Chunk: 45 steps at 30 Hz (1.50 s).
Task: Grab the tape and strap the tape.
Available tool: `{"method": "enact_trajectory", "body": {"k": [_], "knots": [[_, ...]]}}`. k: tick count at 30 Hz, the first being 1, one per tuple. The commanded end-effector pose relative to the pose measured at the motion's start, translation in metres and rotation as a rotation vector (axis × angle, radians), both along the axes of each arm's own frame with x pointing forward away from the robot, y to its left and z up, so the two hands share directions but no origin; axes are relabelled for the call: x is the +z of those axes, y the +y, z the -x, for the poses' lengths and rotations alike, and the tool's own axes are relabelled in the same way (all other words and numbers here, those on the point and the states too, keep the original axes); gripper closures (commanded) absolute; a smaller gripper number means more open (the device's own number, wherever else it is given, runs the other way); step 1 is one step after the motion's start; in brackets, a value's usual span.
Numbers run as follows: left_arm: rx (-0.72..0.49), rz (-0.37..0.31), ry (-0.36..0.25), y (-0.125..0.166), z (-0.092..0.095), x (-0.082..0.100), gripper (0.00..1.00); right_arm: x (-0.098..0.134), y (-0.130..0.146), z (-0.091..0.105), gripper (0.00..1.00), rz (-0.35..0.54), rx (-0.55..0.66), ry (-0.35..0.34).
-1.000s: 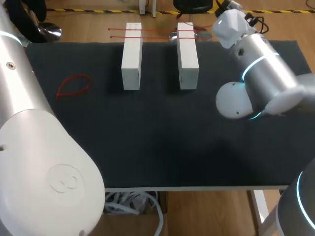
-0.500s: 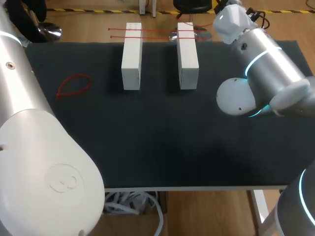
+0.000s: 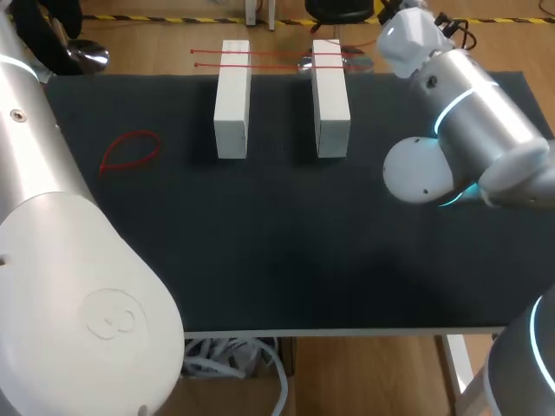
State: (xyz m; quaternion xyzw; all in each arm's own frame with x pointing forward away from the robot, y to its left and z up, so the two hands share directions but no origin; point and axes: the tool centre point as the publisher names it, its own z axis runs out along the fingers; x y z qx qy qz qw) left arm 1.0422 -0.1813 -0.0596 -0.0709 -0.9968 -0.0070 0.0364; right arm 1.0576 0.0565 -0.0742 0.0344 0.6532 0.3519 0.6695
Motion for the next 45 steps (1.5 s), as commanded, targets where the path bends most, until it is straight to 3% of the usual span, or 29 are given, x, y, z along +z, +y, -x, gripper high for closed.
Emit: {"method": "enact_trajectory", "body": {"k": [1,3,6,7,9,16,27,31,36,45], "knots": [[0.001,-0.006,0.003,-0.001,-0.001,0.002,1.0,0.018,0.015,0.006,1.0,0.342,-0.071,0.063],[0.001,-0.006,0.003,-0.001,-0.001,0.002,1.0,0.02,0.02,0.007,1.0,0.473,-0.1,0.108],[0.001,-0.006,0.003,-0.001,-0.001,0.002,1.0,0.023,0.02,0.01,1.0,0.564,-0.132,0.114],[0.001,-0.006,0.003,-0.001,-0.001,0.002,1.0,0.024,0.021,0.011,1.0,0.555,-0.13,0.109],[0.001,-0.006,0.003,-0.001,-0.001,0.002,1.0,0.025,0.02,0.012,1.0,0.619,-0.153,0.132],[0.001,-0.006,0.003,-0.001,-0.001,0.002,1.0,0.03,0.023,0.016,1.0,0.738,-0.211,0.104],[0.001,-0.006,0.003,-0.001,-0.001,0.002,1.0,0.037,0.024,0.008,1.0,0.795,-0.268,0.061],[0.001,-0.006,0.003,-0.001,-0.001,0.002,1.0,0.039,0.038,0.008,1.0,0.789,-0.222,-0.006],[0.001,-0.006,0.003,-0.001,-0.001,0.002,1.0,0.039,0.054,0.01,1.0,0.871,-0.157,-0.063],[0.001,-0.006,0.003,-0.001,-0.001,0.002,1.0,0.035,0.052,0.012,1.0,0.907,-0.032,-0.174]]}}
